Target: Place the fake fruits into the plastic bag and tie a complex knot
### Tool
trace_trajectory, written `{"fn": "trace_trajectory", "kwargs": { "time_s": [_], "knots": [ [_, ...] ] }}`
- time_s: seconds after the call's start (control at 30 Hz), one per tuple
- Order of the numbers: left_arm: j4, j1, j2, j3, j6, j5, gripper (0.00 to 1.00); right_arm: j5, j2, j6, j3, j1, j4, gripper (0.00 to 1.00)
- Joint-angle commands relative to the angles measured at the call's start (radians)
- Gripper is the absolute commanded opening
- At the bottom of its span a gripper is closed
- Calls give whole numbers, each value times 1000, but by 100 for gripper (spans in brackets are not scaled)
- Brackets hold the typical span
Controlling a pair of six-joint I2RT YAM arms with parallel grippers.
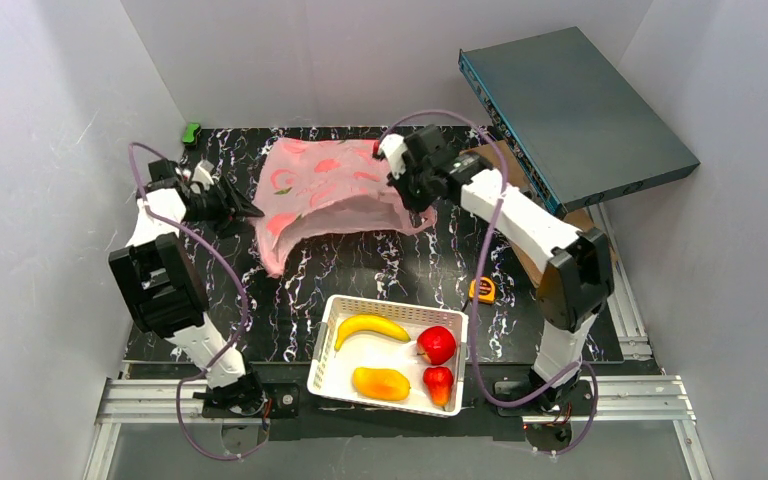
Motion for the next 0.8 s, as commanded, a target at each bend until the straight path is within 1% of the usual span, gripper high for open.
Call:
{"fn": "trace_trajectory", "kwargs": {
  "time_s": [0.0,0.03,0.07,0.1,0.13,0.27,0.33,0.4,0.5,0.63,0.77],
  "knots": [
    [-48,-28,-131,152,278,15,67,-299,-102,131,185,-7,-138,1],
    [-46,-42,-165,175,321,15,81,-330,-94,157,232,-7,-169,1],
    [-39,-59,-205,199,360,19,89,-351,-82,193,276,-7,-198,1],
    [-26,-85,-241,213,405,21,94,-375,-66,218,321,-7,-227,1],
    [-5,-114,-284,217,445,17,98,-403,-52,238,368,-7,-258,1],
    [118,-265,-462,137,612,-47,98,-461,-28,315,458,-7,-300,1],
    [178,-350,-509,91,653,-108,98,-482,-33,351,475,-7,-293,1],
    [194,-443,-520,67,694,-173,98,-515,-39,388,493,-7,-294,1],
    [266,-533,-530,5,664,-258,98,-528,-62,446,494,-7,-281,1],
    [349,-614,-576,-109,591,-290,98,-523,-109,530,479,-8,-244,1],
    [419,-671,-651,-203,466,-302,98,-487,-150,607,427,-8,-202,1]
  ]
}}
